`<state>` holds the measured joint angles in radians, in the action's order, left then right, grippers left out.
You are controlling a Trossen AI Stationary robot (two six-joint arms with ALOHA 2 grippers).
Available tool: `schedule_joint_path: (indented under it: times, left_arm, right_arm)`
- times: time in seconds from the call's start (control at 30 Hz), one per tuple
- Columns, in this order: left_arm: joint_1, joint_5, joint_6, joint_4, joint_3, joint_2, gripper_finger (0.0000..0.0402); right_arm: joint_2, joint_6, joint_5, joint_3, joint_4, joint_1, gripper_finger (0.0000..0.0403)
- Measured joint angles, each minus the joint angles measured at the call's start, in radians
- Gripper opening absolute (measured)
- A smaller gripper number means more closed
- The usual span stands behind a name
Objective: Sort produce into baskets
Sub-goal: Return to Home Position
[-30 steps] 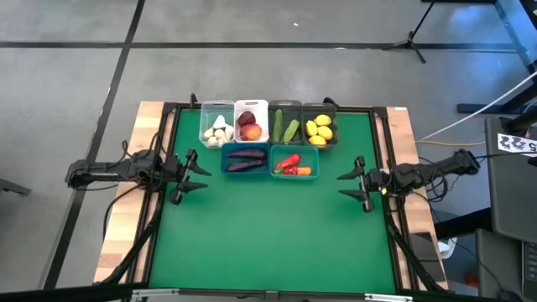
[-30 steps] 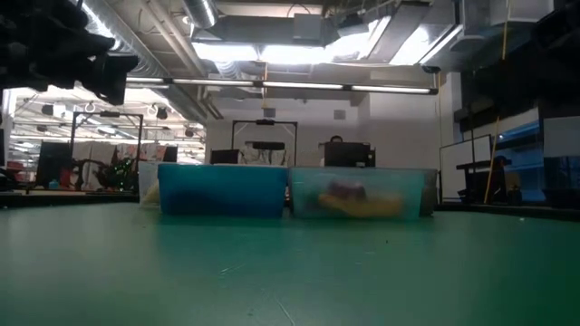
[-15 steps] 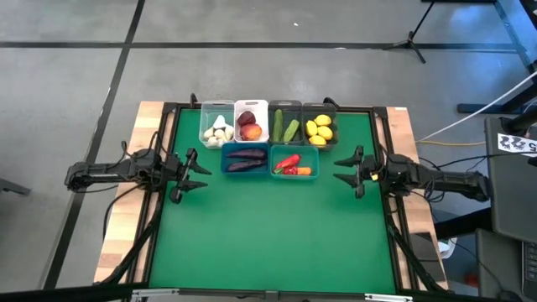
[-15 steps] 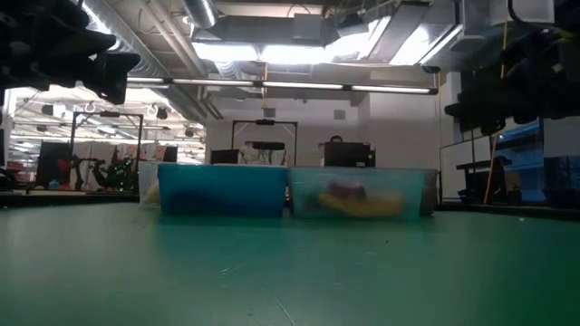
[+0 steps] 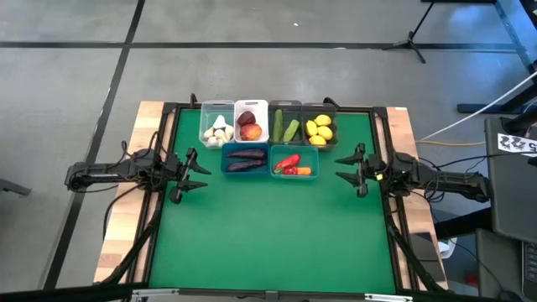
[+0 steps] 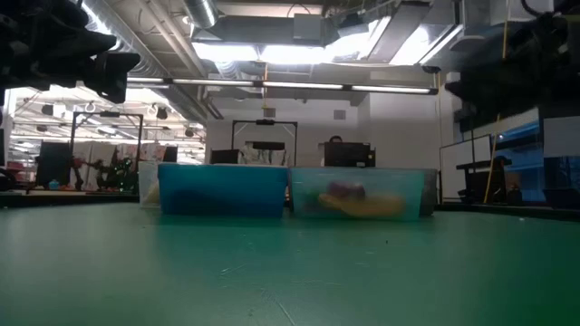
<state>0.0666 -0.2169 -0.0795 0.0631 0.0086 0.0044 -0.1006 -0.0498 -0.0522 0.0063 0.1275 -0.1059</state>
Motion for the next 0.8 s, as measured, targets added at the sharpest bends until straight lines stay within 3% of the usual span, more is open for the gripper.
schedule_joint_path:
  times: [0.33,0.8]
  left_arm:
    - [0.000,0.004,-0.001,-0.018,0.000,0.001,0.0178]
    - [0.000,0.004,-0.007,-0.019,0.000,0.001,0.0178]
  right_arm:
    - [-0.001,-0.037,-0.198,0.000,-0.069,0.001,0.0209]
    - [0.007,-0.039,-0.123,0.000,-0.078,0.001,0.0209]
